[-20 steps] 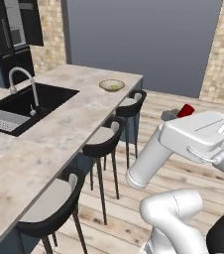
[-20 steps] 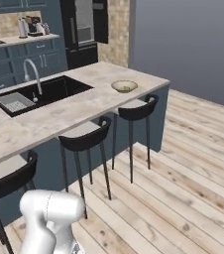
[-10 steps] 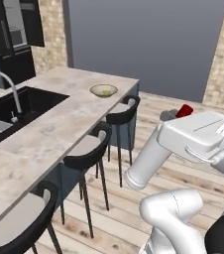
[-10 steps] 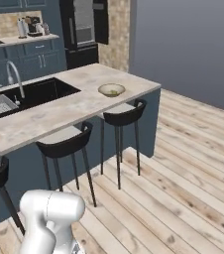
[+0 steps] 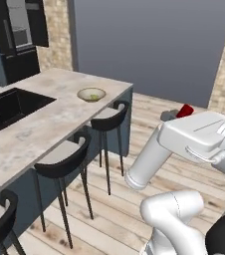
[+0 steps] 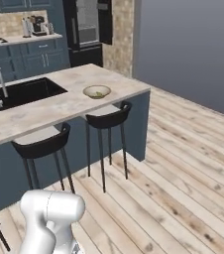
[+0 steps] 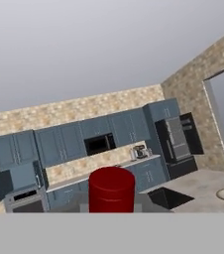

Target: There is a bowl on the dining counter. Grab a lemon wedge from the fridge and place it in the bowl. Then get the liquor bottle and glass cup from the cabinet and place them next to the bowl.

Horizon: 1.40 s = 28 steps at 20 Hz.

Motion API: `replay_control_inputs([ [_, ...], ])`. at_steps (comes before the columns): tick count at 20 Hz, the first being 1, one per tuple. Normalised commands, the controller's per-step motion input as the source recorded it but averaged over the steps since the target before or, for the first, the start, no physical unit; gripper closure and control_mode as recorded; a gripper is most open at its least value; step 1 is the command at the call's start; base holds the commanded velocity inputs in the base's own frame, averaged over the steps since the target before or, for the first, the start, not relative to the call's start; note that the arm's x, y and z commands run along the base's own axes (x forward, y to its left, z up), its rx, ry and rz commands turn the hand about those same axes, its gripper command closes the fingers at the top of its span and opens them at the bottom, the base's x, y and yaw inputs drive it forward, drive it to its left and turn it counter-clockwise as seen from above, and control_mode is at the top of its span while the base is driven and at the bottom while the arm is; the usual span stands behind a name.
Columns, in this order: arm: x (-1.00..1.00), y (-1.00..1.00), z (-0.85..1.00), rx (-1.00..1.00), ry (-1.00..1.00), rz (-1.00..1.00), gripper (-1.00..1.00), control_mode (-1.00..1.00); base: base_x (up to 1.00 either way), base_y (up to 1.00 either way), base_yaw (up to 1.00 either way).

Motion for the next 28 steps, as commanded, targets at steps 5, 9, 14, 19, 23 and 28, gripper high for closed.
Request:
replay_control_inputs([
  [5, 0.00, 0.00, 0.00, 0.00, 0.00, 0.00, 1.00, 1.00, 0.29, -0.57, 0.25],
  [9, 0.00, 0.00, 0.00, 0.00, 0.00, 0.00, 1.00, 1.00, 0.58, -0.41, 0.40],
  [14, 0.00, 0.00, 0.00, 0.00, 0.00, 0.00, 1.00, 1.00, 0.77, -0.42, 0.45],
  [19, 0.00, 0.00, 0.00, 0.00, 0.00, 0.00, 1.00, 1.00, 0.81, -0.51, 0.49],
  [23, 0.00, 0.00, 0.00, 0.00, 0.00, 0.00, 1.00, 1.00, 0.75, -0.49, 0.49],
  [28, 0.00, 0.00, 0.00, 0.00, 0.00, 0.00, 1.00, 1.00, 0.65, -0.62, 0.45],
])
